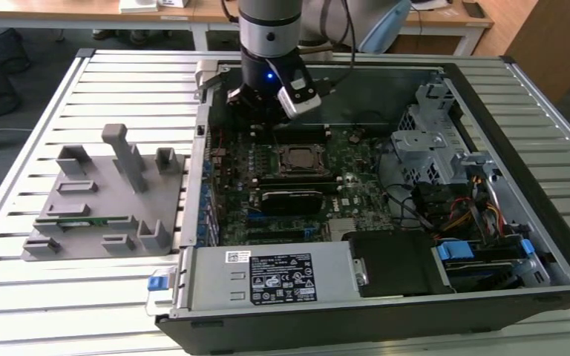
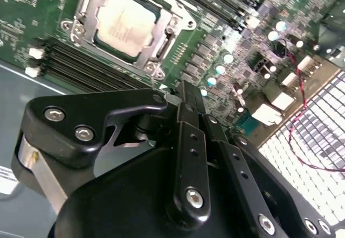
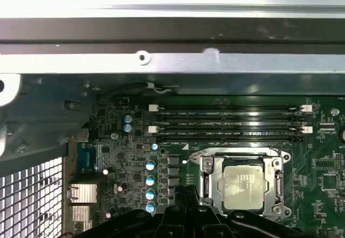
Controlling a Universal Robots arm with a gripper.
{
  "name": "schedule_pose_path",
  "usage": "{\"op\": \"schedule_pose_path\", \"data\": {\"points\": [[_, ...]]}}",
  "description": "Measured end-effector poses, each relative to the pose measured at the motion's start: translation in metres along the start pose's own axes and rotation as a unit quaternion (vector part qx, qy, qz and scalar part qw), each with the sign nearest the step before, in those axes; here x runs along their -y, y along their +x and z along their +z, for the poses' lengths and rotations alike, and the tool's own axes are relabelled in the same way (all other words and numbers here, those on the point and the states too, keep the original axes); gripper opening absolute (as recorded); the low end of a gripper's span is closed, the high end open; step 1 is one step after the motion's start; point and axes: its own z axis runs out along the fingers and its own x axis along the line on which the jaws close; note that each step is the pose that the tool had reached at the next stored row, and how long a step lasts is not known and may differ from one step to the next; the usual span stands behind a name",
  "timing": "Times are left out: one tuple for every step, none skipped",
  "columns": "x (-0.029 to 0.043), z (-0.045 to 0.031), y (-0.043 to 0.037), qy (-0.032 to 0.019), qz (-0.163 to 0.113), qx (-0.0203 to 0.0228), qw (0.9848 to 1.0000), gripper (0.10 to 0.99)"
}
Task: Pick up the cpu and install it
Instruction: 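Install the first cpu locking lever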
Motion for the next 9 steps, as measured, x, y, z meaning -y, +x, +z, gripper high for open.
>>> {"op": "schedule_pose_path", "data": {"points": [[0.0,0.0,0.0019,0.0,0.0,0.0005,1.0,0.114],[0.0,0.0,0.0035,0.0,0.0,0.0011,1.0,0.114],[-0.0001,0.0,0.0047,0.0,0.0,0.0015,1.0,0.114],[-0.0004,0.0,0.0056,0.0,0.0,0.0019,1.0,0.114],[-0.0007,0.0,0.0063,-0.0001,0.0,0.0021,1.0,0.114],[-0.0013,0.0001,0.0068,-0.0001,0.0,0.0023,1.0,0.114],[-0.002,0.0001,0.0074,0.0,0.0,0.0024,1.0,0.114],[-0.0028,0.0001,0.008,0.0,0.0,0.0025,1.0,0.114],[-0.0038,0.0002,0.0084,0.0,0.0,0.0026,1.0,0.114]]}}
